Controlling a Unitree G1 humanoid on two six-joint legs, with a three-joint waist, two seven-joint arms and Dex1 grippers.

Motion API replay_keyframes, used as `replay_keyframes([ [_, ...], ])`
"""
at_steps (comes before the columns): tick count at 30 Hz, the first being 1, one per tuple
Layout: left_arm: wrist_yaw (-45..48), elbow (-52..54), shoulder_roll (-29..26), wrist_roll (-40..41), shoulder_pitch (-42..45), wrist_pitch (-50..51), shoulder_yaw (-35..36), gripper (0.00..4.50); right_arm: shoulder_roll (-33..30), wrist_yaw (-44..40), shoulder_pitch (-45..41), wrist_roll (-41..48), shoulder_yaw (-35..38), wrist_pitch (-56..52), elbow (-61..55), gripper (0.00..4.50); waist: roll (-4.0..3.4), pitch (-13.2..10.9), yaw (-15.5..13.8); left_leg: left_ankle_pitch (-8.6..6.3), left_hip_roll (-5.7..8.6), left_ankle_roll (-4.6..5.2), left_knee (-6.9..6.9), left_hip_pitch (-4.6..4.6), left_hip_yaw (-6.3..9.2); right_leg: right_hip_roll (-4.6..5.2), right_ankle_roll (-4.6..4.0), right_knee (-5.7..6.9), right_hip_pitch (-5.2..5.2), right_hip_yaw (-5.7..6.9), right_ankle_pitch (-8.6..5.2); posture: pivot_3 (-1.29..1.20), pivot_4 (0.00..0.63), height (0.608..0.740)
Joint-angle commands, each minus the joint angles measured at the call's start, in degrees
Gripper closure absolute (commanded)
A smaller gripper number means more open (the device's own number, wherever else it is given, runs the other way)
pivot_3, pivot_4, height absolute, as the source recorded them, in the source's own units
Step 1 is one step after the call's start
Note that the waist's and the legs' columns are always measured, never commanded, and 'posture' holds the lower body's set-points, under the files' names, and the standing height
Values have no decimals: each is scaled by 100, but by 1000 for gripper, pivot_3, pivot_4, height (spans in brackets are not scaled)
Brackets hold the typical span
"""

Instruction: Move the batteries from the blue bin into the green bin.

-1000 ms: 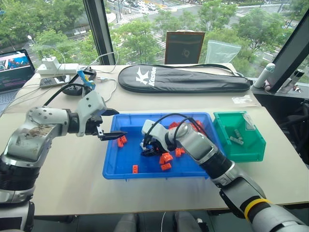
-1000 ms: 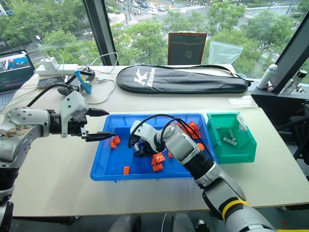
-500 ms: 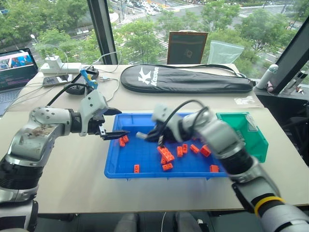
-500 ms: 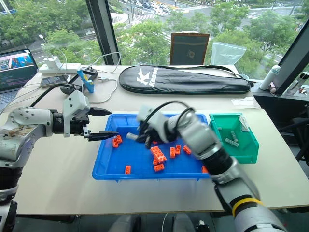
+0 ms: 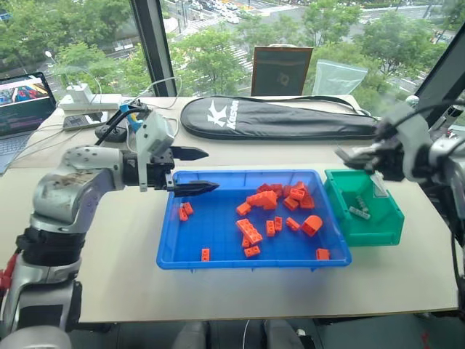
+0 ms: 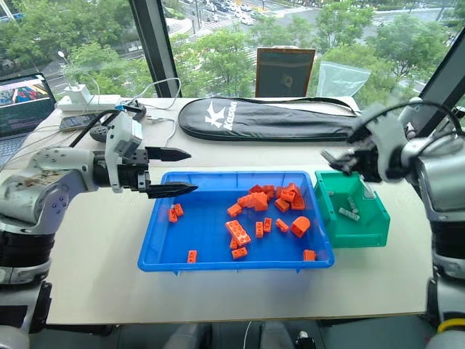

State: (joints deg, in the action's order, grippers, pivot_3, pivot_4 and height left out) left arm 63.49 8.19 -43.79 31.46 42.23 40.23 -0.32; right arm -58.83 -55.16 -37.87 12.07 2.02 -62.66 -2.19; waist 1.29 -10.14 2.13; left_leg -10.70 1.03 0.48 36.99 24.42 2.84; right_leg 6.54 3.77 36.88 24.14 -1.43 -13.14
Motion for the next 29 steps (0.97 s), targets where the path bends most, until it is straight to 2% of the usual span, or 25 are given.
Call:
replay_keyframes([
  [1, -80, 120, 129, 227, 224, 67, 169, 0, -153, 131, 289, 217, 371, -224, -474, 4252, -1, -1, 35, 0, 1, 0, 2, -1, -6, 0, -3, 3, 4, -10, 2, 0, 150, 740],
  [4, -257, 80, 249, 192, 316, 35, 207, 0, -185, 317, 544, 204, 384, -262, -553, 4252, -1, -1, 45, 0, -1, 0, 2, -10, -7, -3, -3, 6, 1, -14, 2, 0, 150, 740],
  [5, -363, 35, 295, 129, 367, -9, 203, 0, -117, 435, 508, 235, 478, -360, -513, 3232, -1, -1, 41, 0, -1, 0, 2, -10, -5, -4, -3, 8, 0, -14, 2, 0, 150, 740],
  [6, -468, -8, 330, 22, 402, -111, 186, 0, -70, 501, 431, 298, 565, -429, -499, 3071, -1, -1, 35, 0, 0, 0, 3, -10, -6, -3, -3, 7, -1, -14, 2, 0, 150, 740],
  [10, -603, -91, 353, -138, 420, -229, 156, 0, -155, 581, 278, 423, 704, -395, -486, 1703, -1, -1, 31, 0, 1, 0, 6, -9, -9, -3, -3, 6, 0, -20, 2, 0, 150, 740],
  [11, -589, -105, 347, -130, 411, -232, 161, 0, -212, 574, 281, 439, 767, -325, -453, 1224, -1, -1, 26, 0, 1, 0, 6, -9, -8, -3, -3, 6, 0, -20, 2, 0, 150, 740],
  [15, -564, -150, 292, -171, 340, -332, 178, 0, -414, 456, 495, 520, 1142, 124, -407, 27, -1, -1, -1, 0, 3, 0, 6, -4, -8, -2, -3, -1, -2, -21, 2, 0, 150, 740],
  [19, -696, -294, 286, -255, 268, -470, 340, 0, -235, 538, 975, 519, 1816, 1293, -692, 27, -1, -1, -20, 0, 3, 0, 6, -4, -8, -3, -3, -6, -4, -21, 2, 0, 150, 740],
  [20, -731, -347, 259, -283, 196, -520, 409, 0, 31, 702, 1109, 602, 2198, 1563, -795, 27, -1, -1, -12, 0, 3, 0, 6, -4, -9, -3, -3, -5, -4, -24, 2, 0, 150, 740],
  [23, -842, -598, 109, -404, -178, -723, 681, 0, 602, 393, 1658, 1154, 3224, 2180, -982, 27, 1, 0, 3, 0, 2, 0, 3, -11, -9, -5, -3, -3, -8, -28, 2, 0, 150, 740],
  [26, -917, -747, 51, -387, -397, -812, 894, 0, 828, 439, 2124, 1297, 3540, 2322, -1080, 27, 0, 0, -5, 0, 2, 0, 0, -13, -11, -7, -3, 0, -6, -35, 3, 0, 150, 740],
  [29, -905, -953, 42, -354, -401, -790, 983, 0, 896, 524, 2369, 1361, 3501, 2393, -1161, 27, 1, 0, -22, 0, 3, 0, 8, -11, -11, -7, -3, -1, -10, -36, 3, 0, 150, 740],
])
